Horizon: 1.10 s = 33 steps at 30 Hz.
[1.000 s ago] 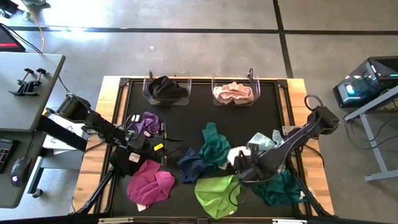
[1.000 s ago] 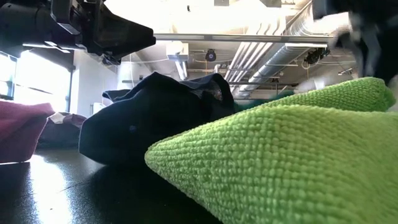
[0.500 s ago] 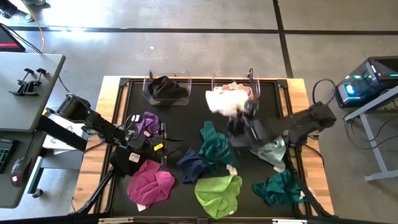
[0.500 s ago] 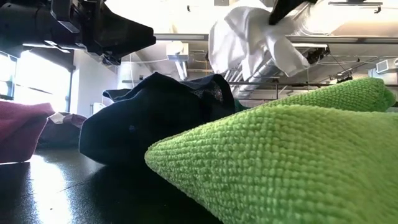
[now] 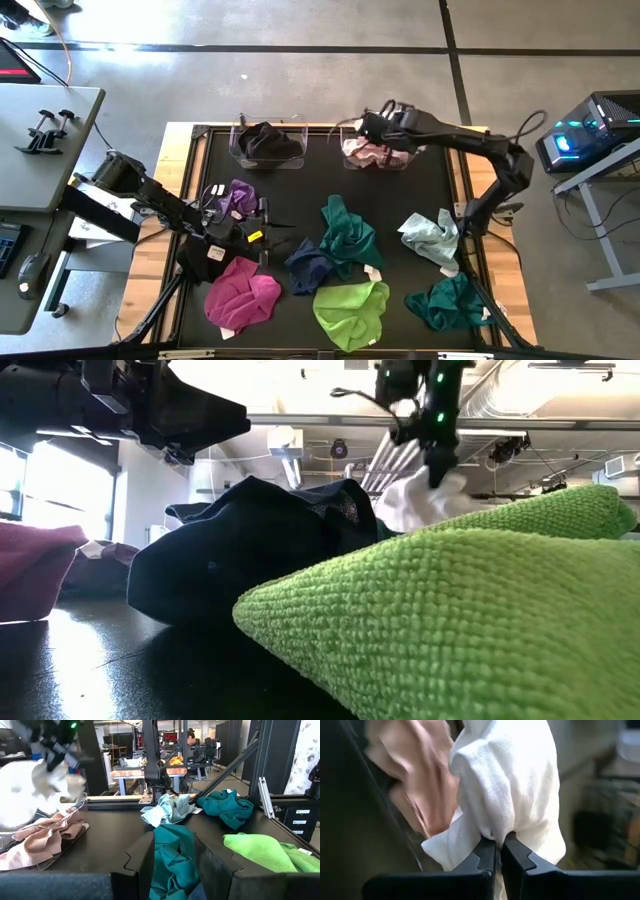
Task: Sort towels by color in basket
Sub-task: Put the white microfiber towel into the right transparent bin
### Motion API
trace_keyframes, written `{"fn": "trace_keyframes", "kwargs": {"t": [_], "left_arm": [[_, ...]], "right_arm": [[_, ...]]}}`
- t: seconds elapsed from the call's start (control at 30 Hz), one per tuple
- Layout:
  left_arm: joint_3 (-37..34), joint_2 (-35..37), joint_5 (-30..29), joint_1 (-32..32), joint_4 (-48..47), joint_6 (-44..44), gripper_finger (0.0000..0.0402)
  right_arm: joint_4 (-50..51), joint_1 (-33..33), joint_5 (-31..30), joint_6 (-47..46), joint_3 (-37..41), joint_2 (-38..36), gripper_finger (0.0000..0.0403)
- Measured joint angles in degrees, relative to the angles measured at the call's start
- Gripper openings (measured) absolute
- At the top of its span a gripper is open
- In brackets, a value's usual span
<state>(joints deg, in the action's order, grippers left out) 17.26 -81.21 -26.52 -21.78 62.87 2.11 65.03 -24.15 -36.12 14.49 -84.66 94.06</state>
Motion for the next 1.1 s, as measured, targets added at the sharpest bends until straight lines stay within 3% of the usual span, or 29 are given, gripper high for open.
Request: {"fn": "trace_keyframes", "kwargs": {"t": [0.07,0.27,0.37,0.53,0.6,0.83,1.0,1.1], "left_arm": [[0.0,0.0,0.37,-0.02,-0.02,-0.03,0.0122],[0.0,0.0,0.74,-0.02,0.14,-0.57,0.0122],[0.0,0.0,0.76,-0.02,0.92,-0.59,0.0122],[0.0,0.0,0.86,-0.02,0.84,-1.93,0.0122],[0.0,0.0,0.87,-0.02,0.79,-1.99,0.0122],[0.0,0.0,0.87,-0.02,0.92,-2.05,0.0122],[0.0,0.0,0.85,-0.02,0.94,-2.13,0.0122],[0.0,0.0,0.85,-0.02,0.85,-2.54,0.0122]], "right_arm": [[-6.38,-1.45,3.52,3.14,2.89,0.05,0.0009],[-16.95,-3.45,5.76,6.97,9.01,0.02,0.0046],[-16.88,-4.49,7.63,5.3,9.86,0.02,0.0084],[-10.47,-5.15,0.66,-0.21,7.18,-0.02,0.0138],[-8.01,-5.19,0.71,-1.38,5.88,-0.04,0.0146],[-15.85,-7.9,12.87,-7.75,5.31,-0.04,0.0148],[-32.62,-16.22,20.08,-18.52,10.46,-0.04,0.0149],[-44.8,-19.11,28.56,-23.57,16.17,0.1,0.0149]]}}
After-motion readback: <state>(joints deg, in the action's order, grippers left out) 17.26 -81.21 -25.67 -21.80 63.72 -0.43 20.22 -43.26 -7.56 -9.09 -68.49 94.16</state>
